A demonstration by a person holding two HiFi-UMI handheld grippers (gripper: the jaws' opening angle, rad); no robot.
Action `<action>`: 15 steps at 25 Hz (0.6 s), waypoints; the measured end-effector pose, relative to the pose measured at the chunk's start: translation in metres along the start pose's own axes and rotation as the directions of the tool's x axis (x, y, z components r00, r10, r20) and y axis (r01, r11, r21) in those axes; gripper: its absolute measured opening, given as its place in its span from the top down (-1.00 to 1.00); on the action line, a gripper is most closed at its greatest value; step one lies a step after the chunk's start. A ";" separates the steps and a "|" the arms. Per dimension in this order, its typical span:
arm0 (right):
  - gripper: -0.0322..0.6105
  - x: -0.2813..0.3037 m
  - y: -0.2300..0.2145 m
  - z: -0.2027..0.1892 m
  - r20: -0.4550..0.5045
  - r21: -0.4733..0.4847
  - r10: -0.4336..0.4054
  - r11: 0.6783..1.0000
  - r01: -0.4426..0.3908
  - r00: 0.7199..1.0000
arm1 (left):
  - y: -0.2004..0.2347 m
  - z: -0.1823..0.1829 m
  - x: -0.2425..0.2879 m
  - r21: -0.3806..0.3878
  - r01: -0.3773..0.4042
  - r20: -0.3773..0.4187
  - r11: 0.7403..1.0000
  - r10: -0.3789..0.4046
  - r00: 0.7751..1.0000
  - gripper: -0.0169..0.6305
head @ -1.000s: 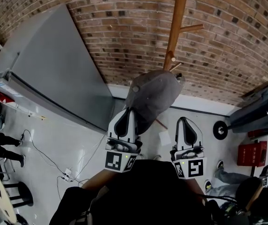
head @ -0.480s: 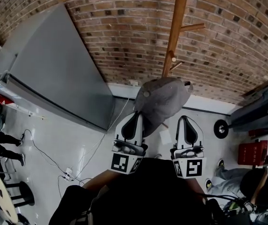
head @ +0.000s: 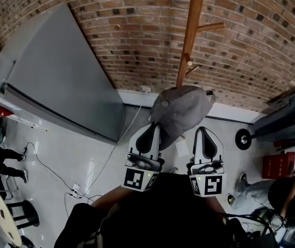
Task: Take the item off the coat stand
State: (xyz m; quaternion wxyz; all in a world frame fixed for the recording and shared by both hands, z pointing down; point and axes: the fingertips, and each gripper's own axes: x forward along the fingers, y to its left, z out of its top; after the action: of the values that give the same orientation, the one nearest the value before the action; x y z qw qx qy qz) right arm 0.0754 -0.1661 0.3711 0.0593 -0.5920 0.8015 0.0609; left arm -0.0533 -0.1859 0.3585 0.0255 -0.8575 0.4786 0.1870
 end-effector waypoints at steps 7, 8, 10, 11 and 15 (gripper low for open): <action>0.84 -0.004 0.000 0.000 0.003 0.007 0.003 1.000 -0.003 1.000 | -0.001 0.001 -0.001 -0.009 -0.005 -0.005 1.000 0.005 1.000 0.89; 0.84 -0.005 -0.001 0.001 0.010 0.008 0.002 1.000 -0.002 1.000 | -0.002 0.001 -0.001 -0.011 -0.005 -0.005 1.000 0.005 1.000 0.89; 0.84 -0.006 -0.001 0.001 0.017 0.011 0.002 1.000 -0.002 1.000 | -0.003 0.003 -0.002 -0.007 -0.002 0.002 1.000 0.002 1.000 0.89; 0.84 -0.006 -0.001 0.001 0.018 0.011 0.004 1.000 -0.004 1.000 | -0.004 0.004 -0.002 -0.005 -0.001 0.009 1.000 0.001 1.000 0.89; 0.84 -0.007 0.000 0.003 0.025 0.012 0.009 1.000 -0.009 1.000 | -0.003 0.006 -0.003 0.003 -0.004 0.013 1.000 0.004 1.000 0.89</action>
State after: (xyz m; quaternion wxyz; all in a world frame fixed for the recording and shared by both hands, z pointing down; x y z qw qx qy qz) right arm 0.0774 -0.1585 0.3689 0.0728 -0.5873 0.8036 0.0635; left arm -0.0537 -0.1802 0.3536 0.0294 -0.8553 0.4803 0.1921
